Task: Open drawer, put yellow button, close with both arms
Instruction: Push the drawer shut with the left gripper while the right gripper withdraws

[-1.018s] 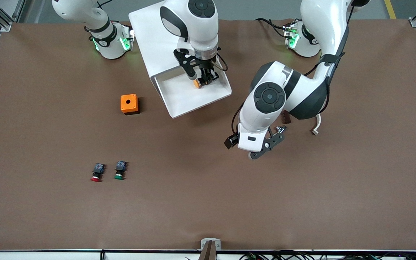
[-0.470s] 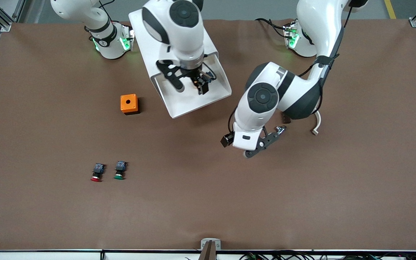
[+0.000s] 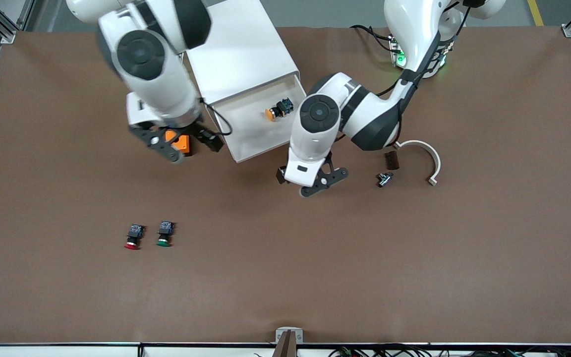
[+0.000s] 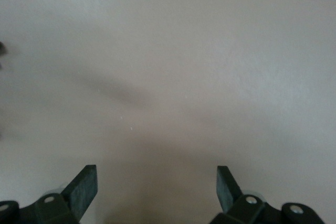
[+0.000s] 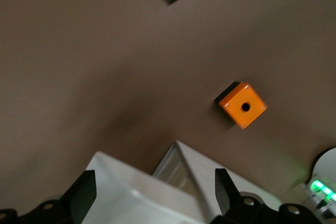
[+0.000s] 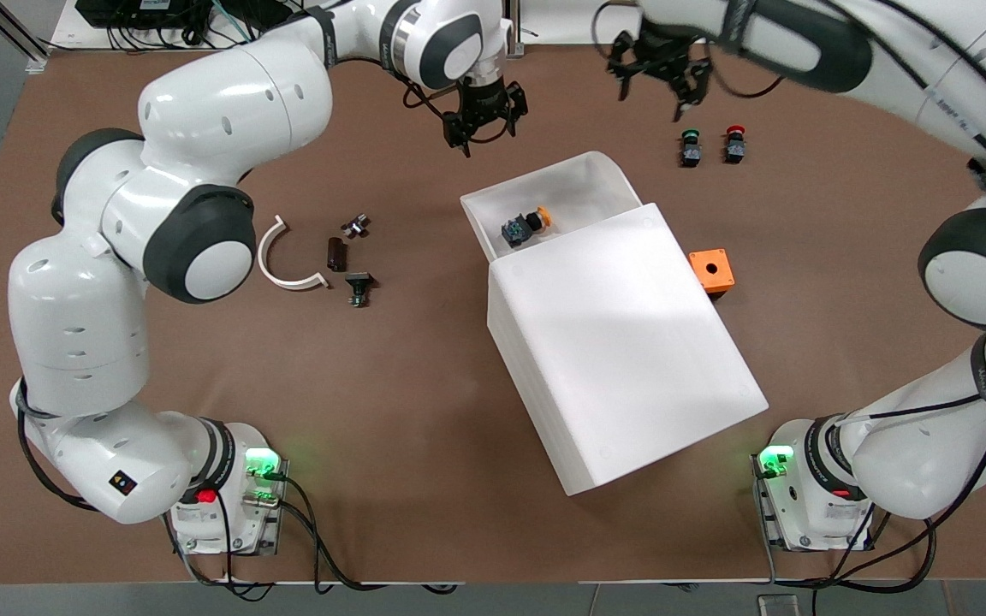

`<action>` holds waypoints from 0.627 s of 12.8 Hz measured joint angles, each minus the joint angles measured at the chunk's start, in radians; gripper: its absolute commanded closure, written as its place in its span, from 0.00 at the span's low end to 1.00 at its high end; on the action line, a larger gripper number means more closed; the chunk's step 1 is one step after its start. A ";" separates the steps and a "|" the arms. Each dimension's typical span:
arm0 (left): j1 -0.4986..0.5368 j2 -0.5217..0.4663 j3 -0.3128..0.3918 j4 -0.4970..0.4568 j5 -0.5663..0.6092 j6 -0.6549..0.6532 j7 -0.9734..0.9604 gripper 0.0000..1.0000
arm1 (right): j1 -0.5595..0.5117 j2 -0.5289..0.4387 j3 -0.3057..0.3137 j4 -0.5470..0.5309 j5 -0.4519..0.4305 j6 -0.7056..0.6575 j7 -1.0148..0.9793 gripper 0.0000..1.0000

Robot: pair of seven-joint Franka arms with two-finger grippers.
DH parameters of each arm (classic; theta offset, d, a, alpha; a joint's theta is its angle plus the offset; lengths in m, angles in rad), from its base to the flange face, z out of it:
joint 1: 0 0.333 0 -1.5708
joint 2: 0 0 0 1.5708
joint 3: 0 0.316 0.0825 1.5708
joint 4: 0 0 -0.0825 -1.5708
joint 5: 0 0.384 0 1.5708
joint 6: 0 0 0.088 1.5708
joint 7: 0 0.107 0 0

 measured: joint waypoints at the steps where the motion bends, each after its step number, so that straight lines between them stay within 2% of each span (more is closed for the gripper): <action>1: -0.018 0.000 -0.002 -0.002 0.000 0.000 -0.008 0.00 | -0.057 -0.012 -0.001 0.000 0.000 -0.024 -0.101 0.00; 5: -0.081 0.001 -0.007 -0.009 -0.047 0.000 -0.059 0.00 | -0.267 -0.032 -0.003 0.001 0.000 -0.055 -0.455 0.00; 8: -0.107 0.002 -0.007 -0.014 -0.110 0.001 -0.097 0.00 | -0.366 -0.032 -0.003 0.001 -0.001 -0.056 -0.655 0.00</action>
